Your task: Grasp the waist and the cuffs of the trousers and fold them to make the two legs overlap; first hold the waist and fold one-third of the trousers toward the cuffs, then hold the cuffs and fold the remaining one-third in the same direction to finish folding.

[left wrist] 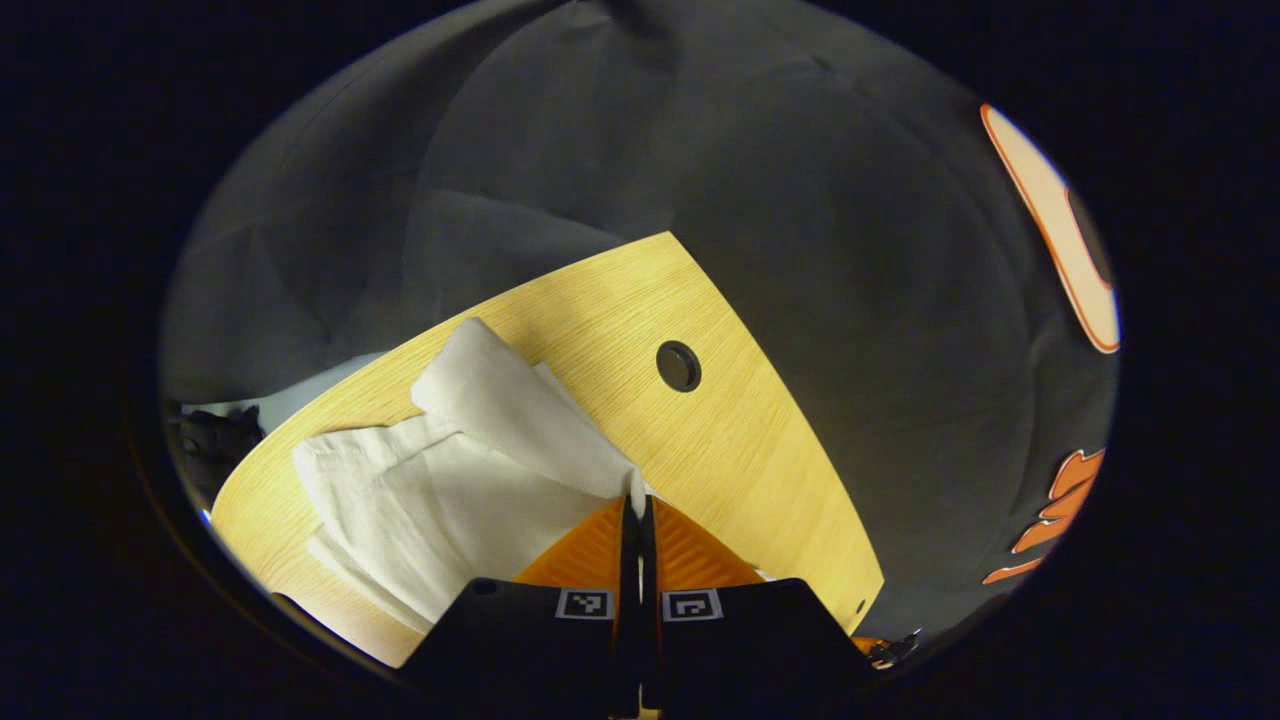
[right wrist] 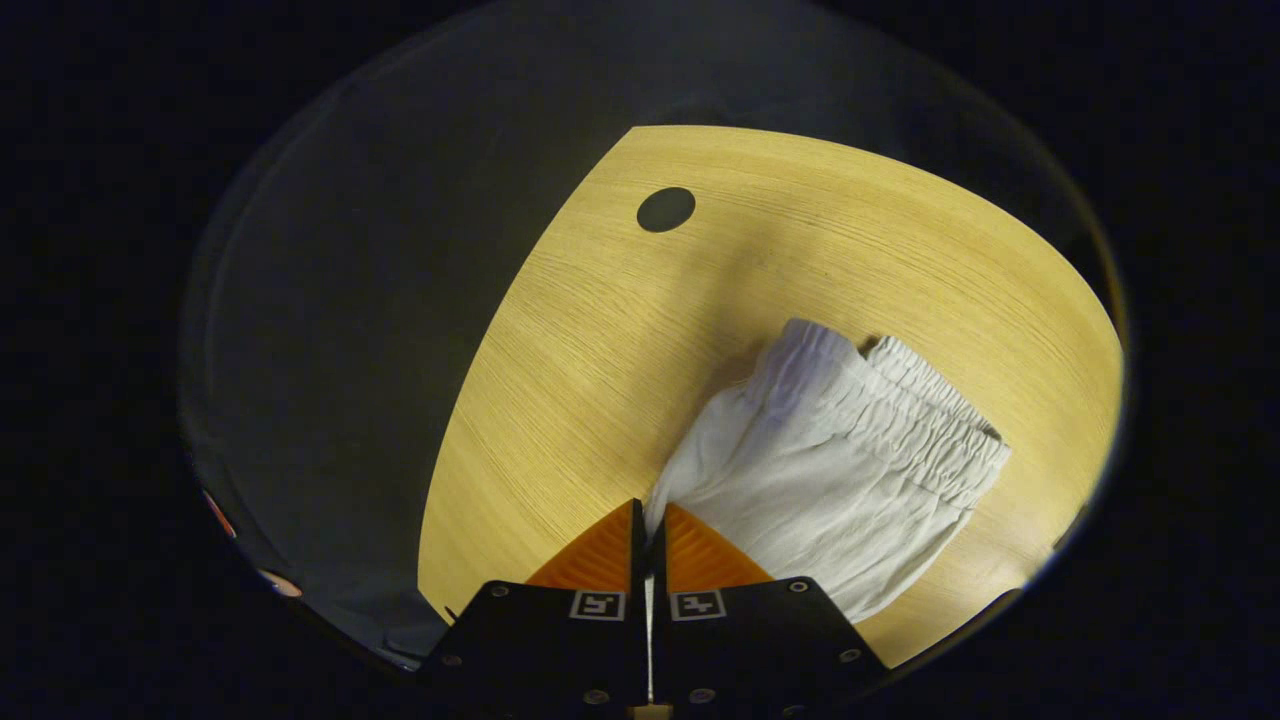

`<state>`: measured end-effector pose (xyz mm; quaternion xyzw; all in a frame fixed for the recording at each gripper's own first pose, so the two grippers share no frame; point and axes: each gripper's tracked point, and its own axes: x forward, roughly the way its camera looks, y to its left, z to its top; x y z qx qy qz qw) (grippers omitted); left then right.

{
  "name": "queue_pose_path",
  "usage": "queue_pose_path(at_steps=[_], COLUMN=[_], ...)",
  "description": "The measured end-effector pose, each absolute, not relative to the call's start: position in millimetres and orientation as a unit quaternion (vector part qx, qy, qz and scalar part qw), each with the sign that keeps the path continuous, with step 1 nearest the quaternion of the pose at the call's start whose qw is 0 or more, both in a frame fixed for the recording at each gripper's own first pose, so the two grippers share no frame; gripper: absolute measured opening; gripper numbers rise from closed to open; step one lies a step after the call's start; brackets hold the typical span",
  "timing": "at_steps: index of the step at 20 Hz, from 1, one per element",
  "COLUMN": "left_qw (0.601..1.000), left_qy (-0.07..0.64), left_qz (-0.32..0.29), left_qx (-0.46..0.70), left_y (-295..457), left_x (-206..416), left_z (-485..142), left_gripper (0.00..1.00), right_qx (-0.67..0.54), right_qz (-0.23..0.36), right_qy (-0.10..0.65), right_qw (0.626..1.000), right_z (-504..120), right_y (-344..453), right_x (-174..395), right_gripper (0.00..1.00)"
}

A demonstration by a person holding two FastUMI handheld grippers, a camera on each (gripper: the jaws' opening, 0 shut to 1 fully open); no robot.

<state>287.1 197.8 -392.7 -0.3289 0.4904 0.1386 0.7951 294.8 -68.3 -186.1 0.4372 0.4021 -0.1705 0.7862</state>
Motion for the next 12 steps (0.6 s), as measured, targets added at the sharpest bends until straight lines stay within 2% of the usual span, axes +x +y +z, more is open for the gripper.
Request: queue_pose_path(at_steps=[1,3,4,5,6,7,8,9,10,11,12], left_qw=[0.797,0.801,0.804,0.808,0.812,0.815,0.817,0.819,0.822,0.826,0.83], left_qy=[0.493,0.498,0.494,0.489,0.487,0.482,0.48,0.477,0.471,0.463,0.455], left_qz=[0.139,0.13,0.12,0.113,0.112,0.109,0.109,0.102,0.1,0.096,0.089], left_qx=[-0.32,-0.307,-0.308,-0.308,-0.302,-0.302,-0.299,-0.303,-0.304,-0.307,-0.309], left_y=[196.0,190.8,187.8,184.6,184.3,181.5,183.0,177.7,177.4,175.9,172.8], left_x=[290.4,290.9,291.6,295.9,296.9,300.0,299.6,300.1,297.7,298.6,295.2], left_z=[-395.5,-395.1,-388.7,-384.0,-383.0,-381.0,-373.2,-369.9,-360.0,-352.1,-339.2], left_gripper=[0.04,0.04,0.08,0.2,0.32,0.34,0.56,0.78,1.0,1.0,0.98], right_qx=[0.444,0.447,0.448,0.446,0.443,0.441,0.437,0.428,0.418,0.408,0.401], right_qz=[-0.168,-0.159,-0.155,-0.15,-0.143,-0.138,-0.132,-0.127,-0.126,-0.124,-0.122], right_qy=[0.404,0.4,0.396,0.393,0.389,0.385,0.381,0.375,0.367,0.357,0.346], right_qw=[0.782,0.784,0.787,0.791,0.795,0.799,0.805,0.812,0.822,0.831,0.839], right_z=[-189.8,-192.5,-191.0,-189.2,-182.3,-177.3,-171.2,-165.9,-162.5,-155.0,-148.9], right_y=[-64.9,-67.9,-68.4,-70.1,-73.9,-75.3,-76.5,-81.2,-86.2,-92.9,-98.6], right_x=[299.0,306.1,310.2,311.6,305.1,302.1,300.9,298.2,293.4,286.7,280.1], right_gripper=[0.03,0.12,0.24,0.26,0.53,0.58,0.68,0.86,0.99,0.91,0.98])
